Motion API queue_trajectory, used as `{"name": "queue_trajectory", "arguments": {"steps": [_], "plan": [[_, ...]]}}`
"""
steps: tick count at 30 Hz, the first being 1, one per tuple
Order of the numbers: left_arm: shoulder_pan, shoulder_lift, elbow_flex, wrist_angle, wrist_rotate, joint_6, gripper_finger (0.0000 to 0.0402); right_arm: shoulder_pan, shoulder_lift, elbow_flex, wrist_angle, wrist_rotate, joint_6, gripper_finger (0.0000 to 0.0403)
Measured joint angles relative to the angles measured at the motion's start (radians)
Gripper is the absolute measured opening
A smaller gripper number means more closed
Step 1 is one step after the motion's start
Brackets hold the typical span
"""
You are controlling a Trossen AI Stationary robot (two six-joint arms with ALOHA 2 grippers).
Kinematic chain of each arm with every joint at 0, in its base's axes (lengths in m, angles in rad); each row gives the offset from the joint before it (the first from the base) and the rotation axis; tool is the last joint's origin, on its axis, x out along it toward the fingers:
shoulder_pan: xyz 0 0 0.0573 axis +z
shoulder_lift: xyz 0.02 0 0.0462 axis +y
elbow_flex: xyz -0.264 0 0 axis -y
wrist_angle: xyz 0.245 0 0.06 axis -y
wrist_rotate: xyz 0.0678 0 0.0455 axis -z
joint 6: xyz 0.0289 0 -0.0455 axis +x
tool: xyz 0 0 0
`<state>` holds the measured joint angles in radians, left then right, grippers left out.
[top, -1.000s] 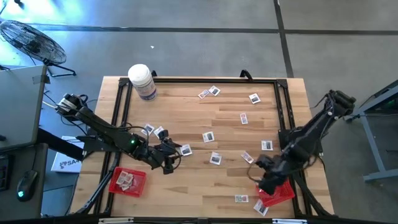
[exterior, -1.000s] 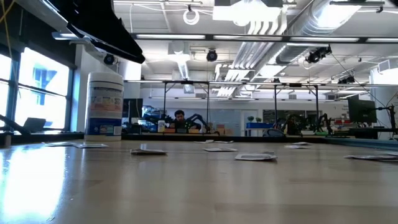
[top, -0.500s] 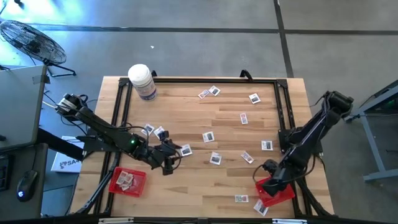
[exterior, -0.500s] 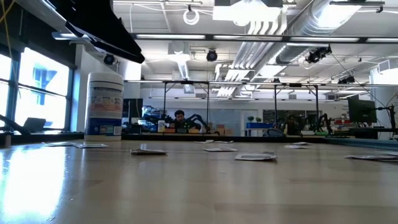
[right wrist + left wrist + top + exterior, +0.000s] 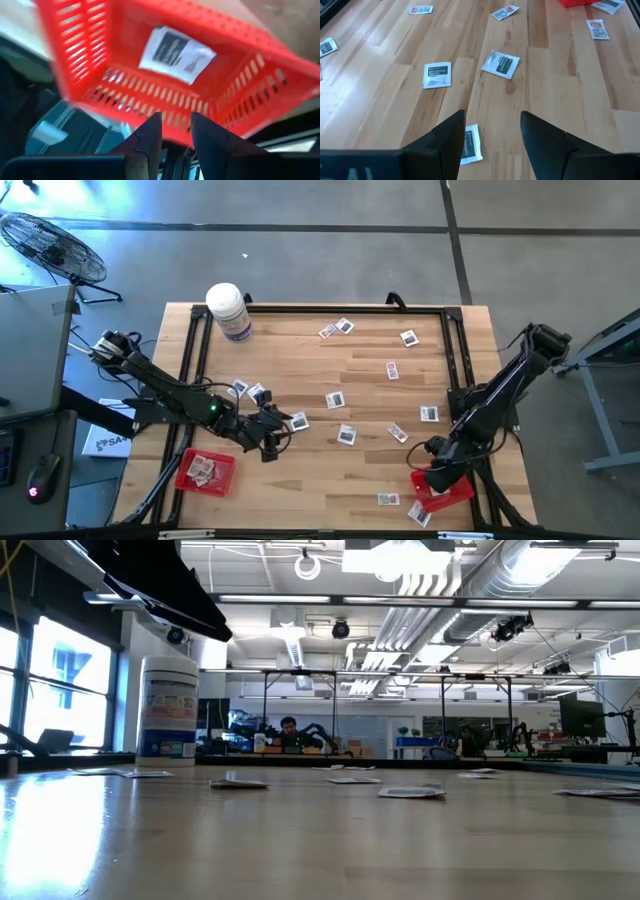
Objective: Pick & Place First Aid Supplies
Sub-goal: Put the towelette pack into the right red bin
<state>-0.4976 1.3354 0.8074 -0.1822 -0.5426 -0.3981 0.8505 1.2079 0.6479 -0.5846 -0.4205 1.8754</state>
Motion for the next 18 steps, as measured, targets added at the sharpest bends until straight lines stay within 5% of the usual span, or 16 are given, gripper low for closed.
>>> {"name": "queue_trajectory", "arguments": {"steps": [6,18], "plan": [[0.0,0.0,0.0,0.0,0.018,0.0,0.0186,0.0,-0.05,0.091,-0.084,0.147,-0.075,0.0093],[0.0,0.0,0.0,0.0,0.018,0.005,0.0186,-0.168,-0.102,0.143,-0.29,0.738,-0.455,0.0087]]}}
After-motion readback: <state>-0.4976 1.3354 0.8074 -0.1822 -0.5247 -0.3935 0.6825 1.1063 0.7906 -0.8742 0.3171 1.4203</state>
